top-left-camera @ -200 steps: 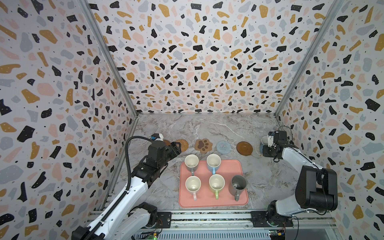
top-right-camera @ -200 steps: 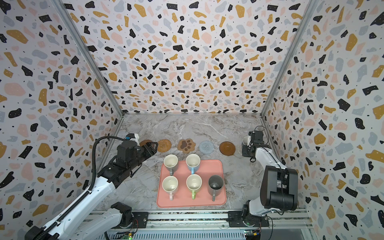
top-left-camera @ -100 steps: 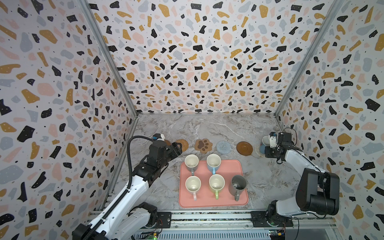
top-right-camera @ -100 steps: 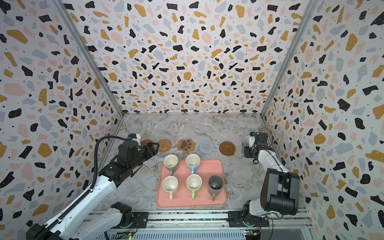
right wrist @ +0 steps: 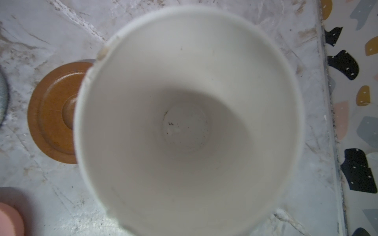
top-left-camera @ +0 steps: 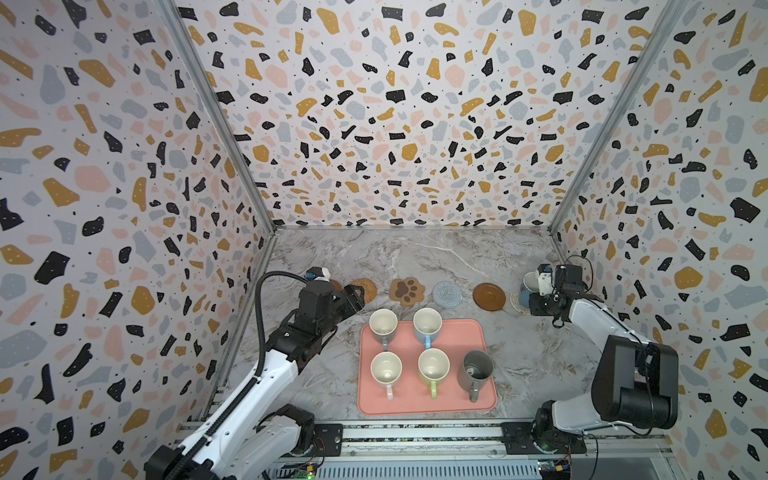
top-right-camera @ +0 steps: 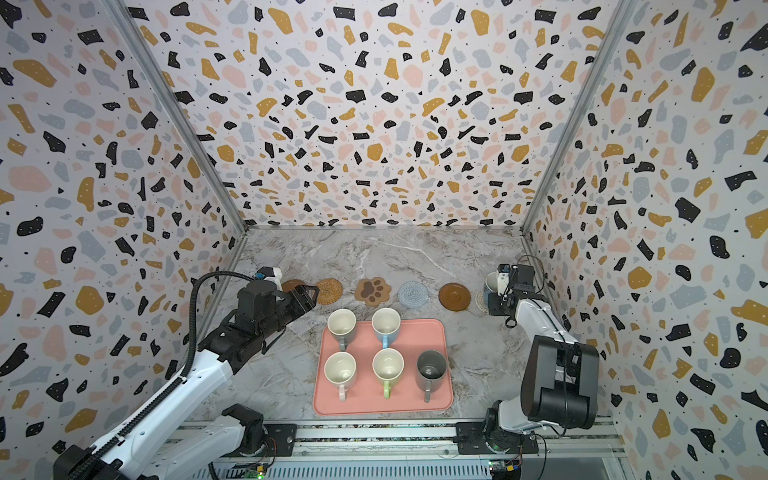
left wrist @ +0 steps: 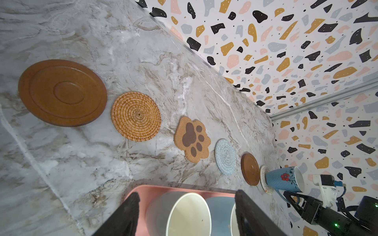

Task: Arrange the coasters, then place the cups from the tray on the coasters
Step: 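Lower the held blue flower mug onto the multicolour zigzag coaster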

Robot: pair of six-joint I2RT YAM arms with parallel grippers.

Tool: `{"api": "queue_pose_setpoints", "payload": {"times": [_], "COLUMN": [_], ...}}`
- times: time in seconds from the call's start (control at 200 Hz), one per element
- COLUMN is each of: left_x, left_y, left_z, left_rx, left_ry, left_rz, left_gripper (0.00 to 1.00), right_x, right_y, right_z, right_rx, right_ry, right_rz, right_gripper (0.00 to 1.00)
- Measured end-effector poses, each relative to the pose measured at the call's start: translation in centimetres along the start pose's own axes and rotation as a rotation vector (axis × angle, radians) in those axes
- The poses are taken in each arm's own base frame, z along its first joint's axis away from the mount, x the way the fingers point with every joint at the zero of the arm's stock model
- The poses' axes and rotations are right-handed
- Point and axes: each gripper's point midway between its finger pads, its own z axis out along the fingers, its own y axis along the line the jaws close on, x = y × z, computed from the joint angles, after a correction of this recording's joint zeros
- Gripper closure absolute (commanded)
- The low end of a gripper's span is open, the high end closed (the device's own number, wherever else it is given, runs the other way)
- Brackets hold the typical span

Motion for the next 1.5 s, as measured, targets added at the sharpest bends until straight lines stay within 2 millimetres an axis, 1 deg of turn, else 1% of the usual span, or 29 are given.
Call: {"api": "queue_pose_setpoints", "payload": {"times": [0.2, 0.345, 0.41, 0.536, 0.771, 0.861, 1.031, 1.136, 1.341, 1.502], "left_x": [0.0, 0.1, 0.1, 0.1, 0.1, 0.1, 0.1, 0.1, 0.1, 0.1], "left_y": [0.0, 0.0, 0.0, 0.0, 0.0, 0.0, 0.0, 0.0, 0.0, 0.0], "left_z": [0.0, 0.1, 0.1, 0.1, 0.1, 0.1, 0.1, 0.1, 0.1, 0.1], "left_rx": [0.000, 0.000, 0.000, -0.001, 0.000, 0.000, 0.000, 0.000, 0.000, 0.000], "left_ry": [0.002, 0.005, 0.005, 0.005, 0.005, 0.005, 0.006, 0.005, 0.005, 0.005], "left_rz": [0.000, 0.001, 0.001, 0.001, 0.001, 0.001, 0.001, 0.001, 0.001, 0.001], "left_gripper": [0.25, 0.25, 0.25, 0.25, 0.25, 0.25, 0.25, 0.25, 0.25, 0.25], "right_x": [0.0, -0.2, -0.2, -0.2, -0.3, -0.3, -0.3, -0.4, -0.9, -0.9], "right_y": [0.0, -0.2, -0.2, -0.4, -0.9, -1.0, -1.0, -1.0, -1.1, -1.0], "right_z": [0.4, 0.6, 0.7, 0.7, 0.7, 0.7, 0.6, 0.5, -0.1, -0.3], "right_rx": [0.000, 0.006, 0.007, 0.017, 0.044, 0.050, 0.052, 0.053, 0.056, 0.056], "right_ry": [0.003, -0.005, -0.007, -0.005, -0.006, -0.006, -0.006, -0.012, -0.032, -0.031], "right_rz": [-0.005, -0.009, -0.010, -0.010, -0.011, -0.010, -0.010, -0.010, -0.011, -0.006], "right_gripper": [0.93, 0.89, 0.84, 0.77, 0.69, 0.64, 0.51, 0.45, 0.37, 0.32]}}
